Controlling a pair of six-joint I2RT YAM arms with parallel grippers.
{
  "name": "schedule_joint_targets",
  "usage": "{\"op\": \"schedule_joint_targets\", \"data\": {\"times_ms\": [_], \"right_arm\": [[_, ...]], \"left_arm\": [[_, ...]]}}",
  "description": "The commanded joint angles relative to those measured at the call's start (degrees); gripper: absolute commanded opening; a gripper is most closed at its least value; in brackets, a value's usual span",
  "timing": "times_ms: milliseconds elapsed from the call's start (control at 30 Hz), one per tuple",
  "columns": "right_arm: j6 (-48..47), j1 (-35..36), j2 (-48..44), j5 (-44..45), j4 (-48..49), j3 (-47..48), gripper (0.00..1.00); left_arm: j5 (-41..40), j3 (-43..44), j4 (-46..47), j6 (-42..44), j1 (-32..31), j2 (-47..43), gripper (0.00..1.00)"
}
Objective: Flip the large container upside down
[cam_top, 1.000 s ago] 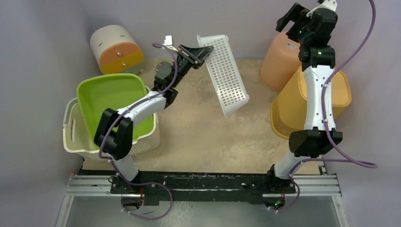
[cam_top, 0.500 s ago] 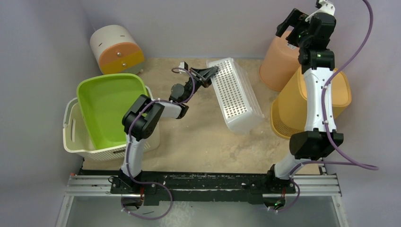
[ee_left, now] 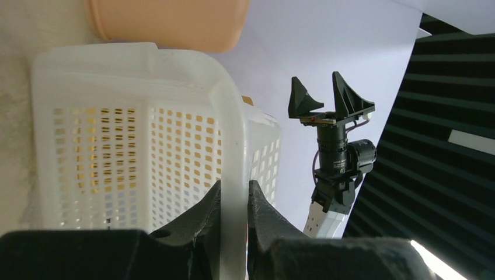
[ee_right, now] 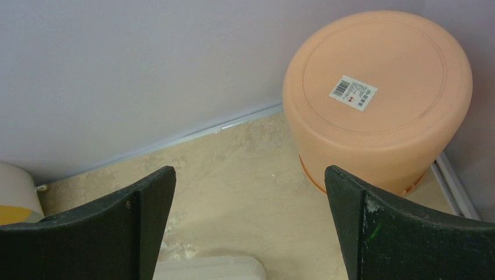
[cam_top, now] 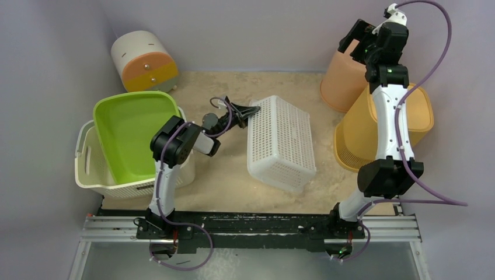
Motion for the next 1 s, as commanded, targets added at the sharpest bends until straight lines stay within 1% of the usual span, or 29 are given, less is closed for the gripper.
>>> {"op": "schedule_joint_targets", "data": {"times_ms": [0,100,167,233,267,333,367,400,500,733,967], "right_arm": [[-0.8,-0.4,-2.4,-0.2,3.2,-0.4,1.0],[-0.9,-0.3,-2.2,-0.1,3.2,-0.6,1.0],[-1.0,-0.3,-2.3,0.1,3.2,-1.0,1.0],[-1.0,-0.3,-2.4,0.1,3.3,-1.6,1.0],[-1.0,-0.3,-2.5,0.1,3.3,-1.9,1.0],[-1.0,-0.4,-2.6,0.0,3.5,-2.4,1.0],[-1.0,-0.4,-2.7,0.1,3.5,-2.7,1.0],[-1.0,-0.3,-2.8,0.1,3.6,-2.9,1.0],[-1.0,-0.4,-3.3,0.3,3.8,-3.8,1.0],[-1.3,-0.7,-4.5,0.7,4.4,-5.5,1.0],[-1.0,-0.8,-4.9,0.1,4.7,-6.2,1.0]], "left_arm": [[9.4,-3.0,-7.0,6.4,3.2,-1.1,0.0],[11.9,-1.7,-23.0,17.4,3.4,-1.6,0.0],[12.2,0.9,-36.7,27.3,3.2,-2.7,0.0],[11.8,6.1,-54.6,39.1,2.8,-3.1,0.0],[10.5,11.6,-65.9,49.6,2.4,-3.0,0.0],[6.8,20.8,-90.5,62.6,1.3,-1.6,0.0],[5.7,24.0,-96.4,66.5,0.7,0.0,0.0],[5.1,26.4,-100.0,68.6,0.3,0.8,0.0],[3.5,29.4,-105.1,71.6,-0.6,2.6,0.0],[-2.5,31.8,-115.8,78.7,-2.4,5.0,0.0],[-6.3,30.2,-116.8,80.6,-2.4,5.3,0.02]]}}
